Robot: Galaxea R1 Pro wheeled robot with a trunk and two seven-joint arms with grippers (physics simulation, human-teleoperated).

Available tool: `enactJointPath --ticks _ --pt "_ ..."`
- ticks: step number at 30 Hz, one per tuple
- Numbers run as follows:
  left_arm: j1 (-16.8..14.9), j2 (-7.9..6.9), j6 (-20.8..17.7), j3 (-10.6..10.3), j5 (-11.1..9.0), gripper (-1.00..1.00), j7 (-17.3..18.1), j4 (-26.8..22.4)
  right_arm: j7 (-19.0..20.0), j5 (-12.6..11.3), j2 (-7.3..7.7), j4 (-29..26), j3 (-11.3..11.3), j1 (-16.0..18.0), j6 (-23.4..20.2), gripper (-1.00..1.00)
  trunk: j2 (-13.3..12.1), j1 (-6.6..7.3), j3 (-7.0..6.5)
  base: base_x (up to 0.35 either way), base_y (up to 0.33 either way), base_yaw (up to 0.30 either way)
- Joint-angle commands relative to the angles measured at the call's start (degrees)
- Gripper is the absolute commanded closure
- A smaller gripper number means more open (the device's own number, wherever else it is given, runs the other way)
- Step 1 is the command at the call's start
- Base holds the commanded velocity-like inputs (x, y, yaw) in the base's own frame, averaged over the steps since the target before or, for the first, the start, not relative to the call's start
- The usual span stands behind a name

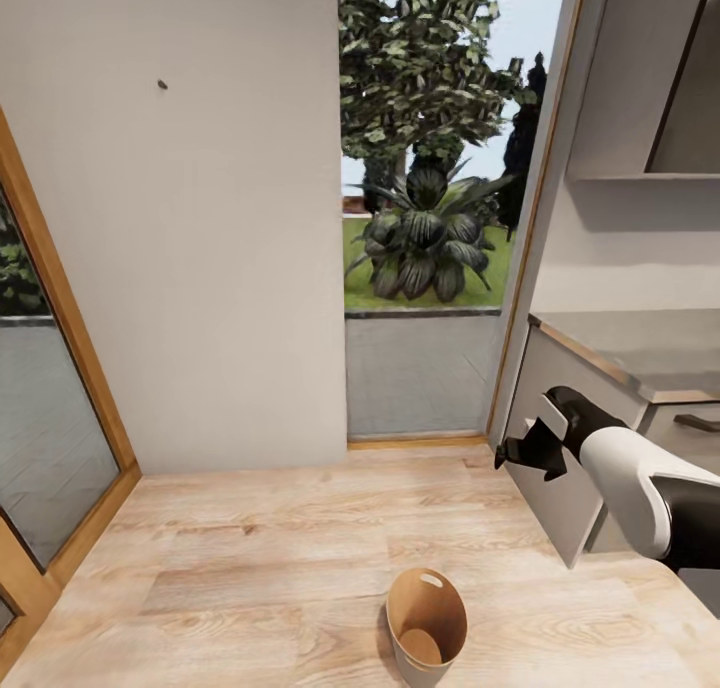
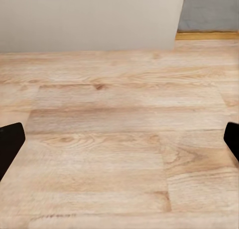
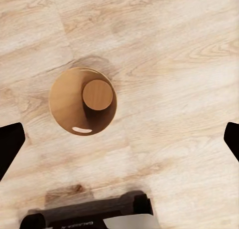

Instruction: Put the three can of soda from the living room inside the tash can in the kitchen.

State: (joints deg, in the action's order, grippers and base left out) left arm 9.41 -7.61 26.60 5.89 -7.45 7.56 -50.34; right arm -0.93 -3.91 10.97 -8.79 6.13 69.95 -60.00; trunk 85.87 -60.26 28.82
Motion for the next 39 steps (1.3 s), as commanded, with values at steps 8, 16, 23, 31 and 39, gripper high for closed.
enactJointPath --ticks 8,16,23,31,39 --pt "0.0 -0.01 -0.1 0.0 -0.1 -1.00 0.0 -0.1 0.0 0.2 -0.32 0.2 -0.1 0.2 0.0 -1.00 3.2 -1.76 1.44 0.000 0.000 0.000" --pt "0.0 -0.04 -0.1 0.0 -0.2 -1.00 0.0 -0.3 0.0 4.5 -2.45 0.1 -0.9 0.2 0.0 -1.00 6.4 -3.52 2.88 0.000 0.000 0.000" --pt "0.0 -0.04 -0.1 -0.1 -0.2 -1.00 0.0 -0.4 0.0 5.6 -2.79 0.1 -1.1 0.2 0.0 -1.00 9.2 -5.06 4.13 0.000 0.000 0.000" --pt "0.0 -0.04 -0.1 -0.2 -0.2 -1.00 0.0 -0.4 0.1 7.1 -2.90 0.2 -1.4 0.1 0.0 -1.00 12.4 -6.82 5.57 0.000 0.000 0.000" --pt "0.0 -0.04 -0.1 -0.2 -0.3 -1.00 0.0 -0.4 0.1 7.8 -2.95 0.2 -1.6 0.1 0.0 -1.00 15.7 -8.57 7.01 0.000 0.000 0.000"
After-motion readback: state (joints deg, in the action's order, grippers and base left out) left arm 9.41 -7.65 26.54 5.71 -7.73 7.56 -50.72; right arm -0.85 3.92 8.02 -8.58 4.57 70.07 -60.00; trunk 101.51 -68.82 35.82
